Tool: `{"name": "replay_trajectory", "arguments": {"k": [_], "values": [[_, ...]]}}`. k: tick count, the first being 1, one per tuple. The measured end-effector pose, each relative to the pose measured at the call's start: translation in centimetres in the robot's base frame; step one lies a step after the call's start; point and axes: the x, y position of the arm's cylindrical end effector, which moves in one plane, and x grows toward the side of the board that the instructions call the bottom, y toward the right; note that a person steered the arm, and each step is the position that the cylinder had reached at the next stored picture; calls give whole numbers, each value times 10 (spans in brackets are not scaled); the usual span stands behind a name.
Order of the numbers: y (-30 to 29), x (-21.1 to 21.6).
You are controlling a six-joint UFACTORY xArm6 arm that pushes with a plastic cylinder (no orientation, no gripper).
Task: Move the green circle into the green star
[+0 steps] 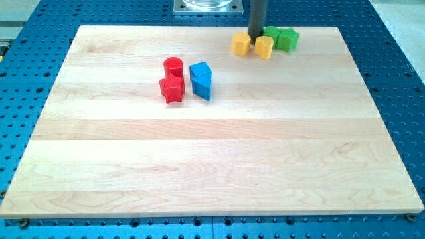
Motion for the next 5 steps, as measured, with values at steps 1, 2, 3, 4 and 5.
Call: {"name": "replay_trajectory", "arguments": {"k": [1, 2, 3, 4, 5], "values": [[16, 0], [16, -3], [16, -17], [16, -11], [13, 14]]}}
